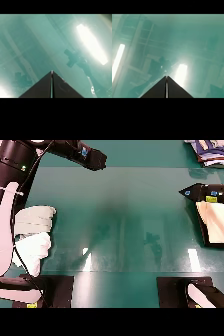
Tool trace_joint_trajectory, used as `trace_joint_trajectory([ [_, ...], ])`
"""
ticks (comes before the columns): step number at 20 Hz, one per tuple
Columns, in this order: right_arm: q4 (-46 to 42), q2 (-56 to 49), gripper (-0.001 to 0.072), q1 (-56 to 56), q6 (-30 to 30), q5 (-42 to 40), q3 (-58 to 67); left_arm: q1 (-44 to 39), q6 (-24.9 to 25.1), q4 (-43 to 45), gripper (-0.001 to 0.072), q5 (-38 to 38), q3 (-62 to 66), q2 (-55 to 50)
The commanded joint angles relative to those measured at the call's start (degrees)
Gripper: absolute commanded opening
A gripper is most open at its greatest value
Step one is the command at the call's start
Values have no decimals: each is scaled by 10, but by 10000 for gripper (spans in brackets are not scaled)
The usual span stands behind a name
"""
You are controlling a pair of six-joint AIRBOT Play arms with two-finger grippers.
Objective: Fold the shirts.
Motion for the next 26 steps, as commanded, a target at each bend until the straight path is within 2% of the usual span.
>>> trace_joint_trajectory([
  [1, 0, 0, 19, 1, 0, -14, 1, 0, 0, 0, 25, 2, 0, 0],
  [13, 0, 0, 19, 1, 0, -14, 1, 0, 0, -1, 25, 5, 0, 0],
  [16, 0, 0, 19, 1, 0, -14, 1, 0, 1, 6, 25, 59, 0, 0],
  [17, 0, 0, 19, 1, 0, -14, 1, 2, 0, 23, 25, 44, 1, 2],
  [22, 0, 0, 19, 1, 1, 8, 0, 63, 0, 199, 25, -157, -1, 33],
  [26, 0, 0, 19, 1, 0, 16, 0, 163, -4, 209, 24, -180, -75, 98],
])
